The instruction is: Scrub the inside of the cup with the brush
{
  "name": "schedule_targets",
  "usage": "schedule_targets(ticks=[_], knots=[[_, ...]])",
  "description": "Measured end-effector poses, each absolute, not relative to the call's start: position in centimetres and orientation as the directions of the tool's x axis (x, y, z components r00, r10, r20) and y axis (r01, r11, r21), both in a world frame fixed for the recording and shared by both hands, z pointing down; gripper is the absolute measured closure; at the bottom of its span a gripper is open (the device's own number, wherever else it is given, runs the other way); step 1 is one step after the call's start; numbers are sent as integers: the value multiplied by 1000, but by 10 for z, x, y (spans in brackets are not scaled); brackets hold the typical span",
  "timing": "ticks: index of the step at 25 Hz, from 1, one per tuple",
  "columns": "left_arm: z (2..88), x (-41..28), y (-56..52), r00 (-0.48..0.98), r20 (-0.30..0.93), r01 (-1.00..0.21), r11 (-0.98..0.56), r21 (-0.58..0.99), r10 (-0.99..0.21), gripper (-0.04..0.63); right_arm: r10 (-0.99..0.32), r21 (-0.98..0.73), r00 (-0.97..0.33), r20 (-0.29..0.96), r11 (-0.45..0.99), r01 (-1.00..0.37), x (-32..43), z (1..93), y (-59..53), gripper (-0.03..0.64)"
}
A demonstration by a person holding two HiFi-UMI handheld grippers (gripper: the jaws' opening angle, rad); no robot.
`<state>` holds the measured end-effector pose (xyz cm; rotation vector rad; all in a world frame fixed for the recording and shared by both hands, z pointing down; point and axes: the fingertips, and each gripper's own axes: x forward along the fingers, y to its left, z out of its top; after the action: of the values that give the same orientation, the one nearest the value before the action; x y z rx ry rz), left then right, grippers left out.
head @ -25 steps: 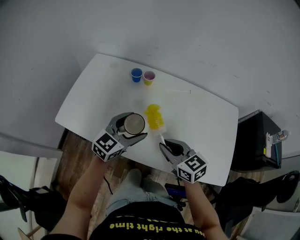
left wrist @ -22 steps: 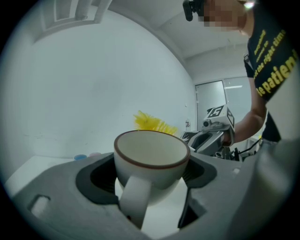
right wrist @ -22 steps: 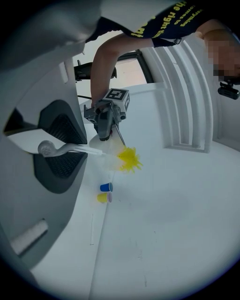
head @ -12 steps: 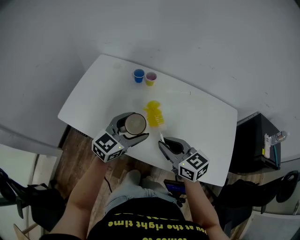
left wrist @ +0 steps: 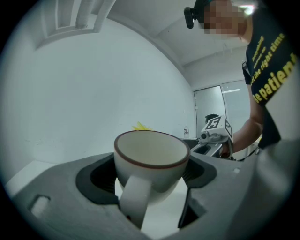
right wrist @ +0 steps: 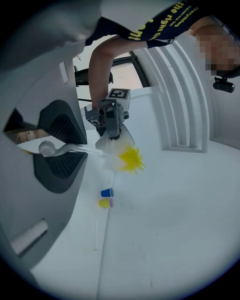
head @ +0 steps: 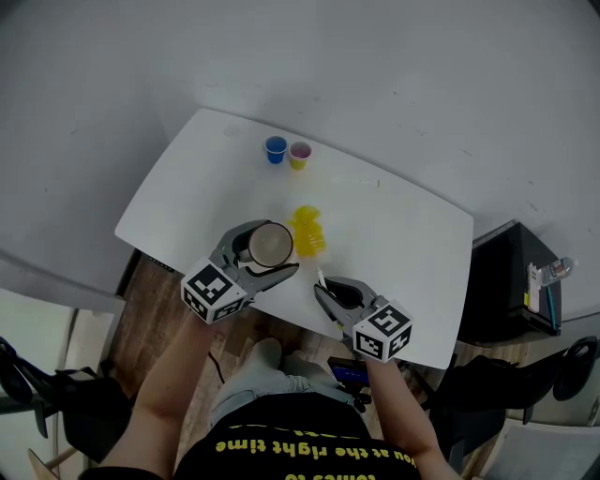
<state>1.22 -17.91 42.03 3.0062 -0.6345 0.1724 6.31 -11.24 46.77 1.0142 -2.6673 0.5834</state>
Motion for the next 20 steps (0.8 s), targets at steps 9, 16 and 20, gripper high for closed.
schedule_targets(ticks=[9, 16, 20], knots=[[413, 9, -173, 911, 106, -403, -914, 34, -398, 184, -563, -305, -709, 426, 648, -698, 63, 501, -104, 558], [419, 7, -169, 909, 114, -408, -912, 47, -400, 184, -574, -260, -714, 400, 676, -689, 62, 483, -97, 558], [421, 7, -166, 909, 124, -407, -912, 45, -399, 184, -583, -227, -719, 378, 694, -683, 61, 466, -94, 558]])
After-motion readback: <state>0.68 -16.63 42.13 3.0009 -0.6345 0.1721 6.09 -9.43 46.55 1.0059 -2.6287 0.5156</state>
